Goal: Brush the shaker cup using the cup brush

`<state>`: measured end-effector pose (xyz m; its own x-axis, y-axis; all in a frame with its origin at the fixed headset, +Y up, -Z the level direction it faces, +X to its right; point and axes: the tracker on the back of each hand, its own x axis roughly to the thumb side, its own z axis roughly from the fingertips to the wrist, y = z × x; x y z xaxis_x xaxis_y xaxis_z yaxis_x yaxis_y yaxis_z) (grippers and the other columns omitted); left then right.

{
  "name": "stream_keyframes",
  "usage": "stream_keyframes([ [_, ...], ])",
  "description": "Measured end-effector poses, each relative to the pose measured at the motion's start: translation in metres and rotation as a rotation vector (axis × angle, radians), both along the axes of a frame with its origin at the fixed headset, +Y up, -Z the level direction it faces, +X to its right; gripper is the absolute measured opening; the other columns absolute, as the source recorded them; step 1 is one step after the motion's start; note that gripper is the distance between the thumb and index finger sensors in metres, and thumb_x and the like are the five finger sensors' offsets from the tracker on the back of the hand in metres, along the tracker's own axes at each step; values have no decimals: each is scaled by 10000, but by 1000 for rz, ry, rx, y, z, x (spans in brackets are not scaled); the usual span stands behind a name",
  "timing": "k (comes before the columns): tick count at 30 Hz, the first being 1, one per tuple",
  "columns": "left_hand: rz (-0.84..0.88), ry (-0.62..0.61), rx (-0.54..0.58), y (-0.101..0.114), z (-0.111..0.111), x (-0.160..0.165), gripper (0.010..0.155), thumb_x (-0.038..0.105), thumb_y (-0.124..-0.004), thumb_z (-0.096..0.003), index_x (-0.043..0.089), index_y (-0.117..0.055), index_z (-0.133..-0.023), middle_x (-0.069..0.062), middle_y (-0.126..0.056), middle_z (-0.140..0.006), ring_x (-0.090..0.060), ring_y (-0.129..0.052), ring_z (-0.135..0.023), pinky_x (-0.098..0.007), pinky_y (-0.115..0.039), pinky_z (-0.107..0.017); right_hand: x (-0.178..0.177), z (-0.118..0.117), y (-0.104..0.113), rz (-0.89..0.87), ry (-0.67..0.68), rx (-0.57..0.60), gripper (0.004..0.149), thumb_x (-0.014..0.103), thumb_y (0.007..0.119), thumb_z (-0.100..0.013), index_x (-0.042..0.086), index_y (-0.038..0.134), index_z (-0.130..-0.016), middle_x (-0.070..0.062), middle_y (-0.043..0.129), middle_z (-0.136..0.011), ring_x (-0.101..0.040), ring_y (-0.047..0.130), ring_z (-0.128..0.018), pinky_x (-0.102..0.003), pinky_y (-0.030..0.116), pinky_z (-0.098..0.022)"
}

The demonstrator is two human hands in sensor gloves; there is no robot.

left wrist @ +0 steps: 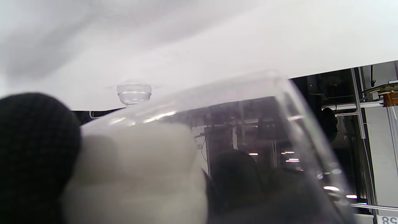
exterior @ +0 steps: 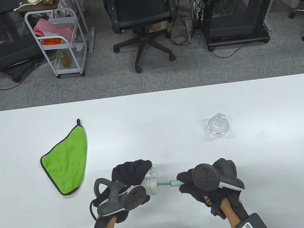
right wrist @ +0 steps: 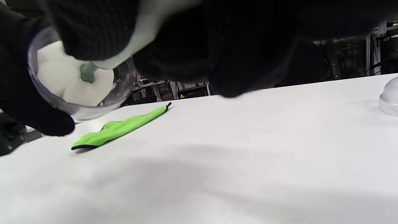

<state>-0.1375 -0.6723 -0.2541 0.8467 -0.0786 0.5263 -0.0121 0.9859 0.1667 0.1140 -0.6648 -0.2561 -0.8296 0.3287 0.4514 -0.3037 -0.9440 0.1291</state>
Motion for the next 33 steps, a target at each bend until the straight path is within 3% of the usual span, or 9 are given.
stream_keyframes([
  [8, -44, -11, -9, -7, 0, 6, 1145, 638, -1052, -175, 300, -438, -1080, 23, -705, -1100, -279, -896, -960, -613, -740, -652, 8, 2, 6, 44, -108, 137, 497, 501, 805, -334, 326, 906, -789, -23, 1041, -504, -257, 993, -202, -349, 896, -90],
  [13, -63, 13, 22, -3, 2, 5, 1145, 638, -1058, -169, 296, -454, -1079, 24, -716, -1096, -280, -908, -952, -612, -744, -651, 7, -2, -2, 98, -130, 53, 503, 506, 812, -324, 340, 908, -789, -13, 1038, -510, -253, 998, -215, -354, 904, -105],
  [18, -63, 41, 24, -1, 1, 2, 1145, 633, -1063, -168, 297, -456, -1078, 27, -712, -1099, -287, -900, -956, -619, -736, -655, 6, -2, -1, 48, -47, -47, 503, 507, 829, -318, 339, 915, -785, -5, 1042, -509, -246, 1003, -214, -344, 910, -105],
  [27, -47, 21, 17, -4, 1, 7, 1141, 641, -1053, -172, 292, -450, -1075, 28, -706, -1099, -283, -901, -954, -611, -744, -649, 6, 3, 5, -1, -116, 123, 499, 503, 781, -341, 321, 909, -787, -16, 1039, -504, -248, 992, -197, -343, 893, -88],
  [33, -70, 3, 35, -3, 6, 15, 1137, 648, -1054, -168, 302, -461, -1074, 32, -721, -1096, -281, -915, -945, -606, -755, -643, 1, -1, -7, 77, -119, 84, 499, 499, 776, -340, 337, 898, -796, -23, 1027, -521, -262, 988, -223, -365, 894, -108],
])
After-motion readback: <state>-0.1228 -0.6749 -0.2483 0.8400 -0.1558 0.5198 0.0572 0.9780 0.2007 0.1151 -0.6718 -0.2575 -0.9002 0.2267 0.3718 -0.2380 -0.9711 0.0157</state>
